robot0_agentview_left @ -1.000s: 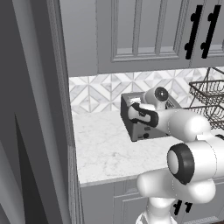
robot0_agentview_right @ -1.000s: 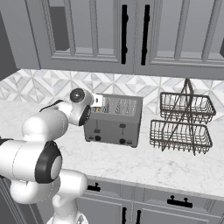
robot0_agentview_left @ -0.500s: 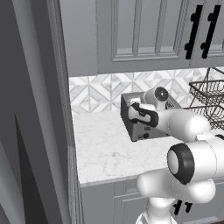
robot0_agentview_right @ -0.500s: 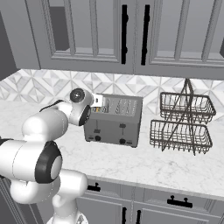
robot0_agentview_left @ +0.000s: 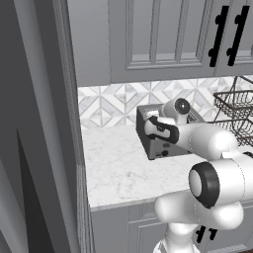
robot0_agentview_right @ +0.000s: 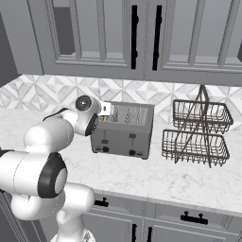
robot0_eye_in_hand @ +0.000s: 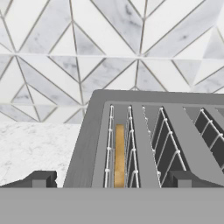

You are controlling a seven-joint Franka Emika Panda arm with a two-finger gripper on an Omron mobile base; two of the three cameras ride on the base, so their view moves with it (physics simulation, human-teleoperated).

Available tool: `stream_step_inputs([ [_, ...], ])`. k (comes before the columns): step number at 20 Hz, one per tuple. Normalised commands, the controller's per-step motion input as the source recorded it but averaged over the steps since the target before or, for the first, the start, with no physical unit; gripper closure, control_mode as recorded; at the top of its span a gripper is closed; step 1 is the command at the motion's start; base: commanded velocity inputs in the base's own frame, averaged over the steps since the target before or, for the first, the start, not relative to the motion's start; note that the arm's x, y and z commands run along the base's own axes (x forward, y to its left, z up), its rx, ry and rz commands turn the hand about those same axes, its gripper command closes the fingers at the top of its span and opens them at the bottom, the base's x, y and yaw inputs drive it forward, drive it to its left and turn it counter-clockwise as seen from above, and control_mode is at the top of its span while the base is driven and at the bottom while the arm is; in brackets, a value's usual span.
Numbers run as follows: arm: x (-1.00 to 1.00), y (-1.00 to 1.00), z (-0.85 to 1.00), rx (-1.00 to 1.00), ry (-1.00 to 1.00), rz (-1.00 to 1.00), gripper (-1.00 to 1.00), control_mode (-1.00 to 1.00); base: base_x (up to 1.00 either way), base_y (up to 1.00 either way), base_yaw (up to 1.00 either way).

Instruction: Start the toaster. Once the lever pops up, take the bread to the plate on the dining counter.

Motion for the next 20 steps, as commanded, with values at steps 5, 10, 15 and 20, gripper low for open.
stream_step_inputs([
  [5, 0.0, 0.0, 0.0, 0.0, 0.0, 0.0, -1.0, -1.0, 0.0, 0.0, 0.0],
  [10, 0.0, 0.0, 0.0, 0.0, 0.0, 0.0, -1.0, -1.0, 0.0, 0.0, 0.0],
  [15, 0.0, 0.0, 0.0, 0.0, 0.0, 0.0, -1.0, -1.0, 0.0, 0.0, 0.0],
  [20, 0.0, 0.0, 0.0, 0.0, 0.0, 0.0, -1.0, -1.0, 0.0, 0.0, 0.0],
])
